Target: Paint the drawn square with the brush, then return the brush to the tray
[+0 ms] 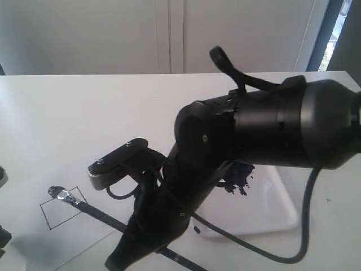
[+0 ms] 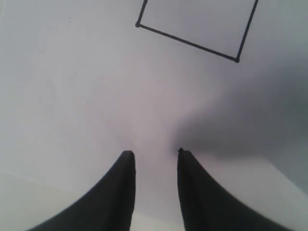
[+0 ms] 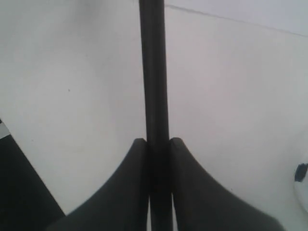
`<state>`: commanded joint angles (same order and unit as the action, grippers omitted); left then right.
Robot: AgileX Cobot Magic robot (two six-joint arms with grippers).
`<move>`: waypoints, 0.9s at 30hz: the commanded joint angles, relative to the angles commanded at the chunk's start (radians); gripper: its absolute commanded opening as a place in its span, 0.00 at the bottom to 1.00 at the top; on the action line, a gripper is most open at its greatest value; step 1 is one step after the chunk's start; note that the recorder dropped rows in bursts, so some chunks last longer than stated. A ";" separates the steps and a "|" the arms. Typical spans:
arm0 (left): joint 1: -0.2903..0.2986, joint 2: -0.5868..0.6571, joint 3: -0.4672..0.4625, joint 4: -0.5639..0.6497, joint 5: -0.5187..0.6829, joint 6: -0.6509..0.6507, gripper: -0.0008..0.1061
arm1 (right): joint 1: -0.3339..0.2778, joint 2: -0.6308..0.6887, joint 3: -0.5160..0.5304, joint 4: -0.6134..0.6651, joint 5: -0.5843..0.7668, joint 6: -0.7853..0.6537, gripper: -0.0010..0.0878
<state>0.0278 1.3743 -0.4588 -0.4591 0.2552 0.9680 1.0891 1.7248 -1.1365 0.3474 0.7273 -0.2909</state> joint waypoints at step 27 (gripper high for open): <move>-0.112 0.152 -0.010 -0.033 -0.077 0.032 0.35 | 0.037 0.132 -0.084 -0.112 -0.016 0.176 0.01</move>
<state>-0.0837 1.5265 -0.4689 -0.4920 0.1786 1.0002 1.1266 1.8566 -1.2206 0.2357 0.7110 -0.1150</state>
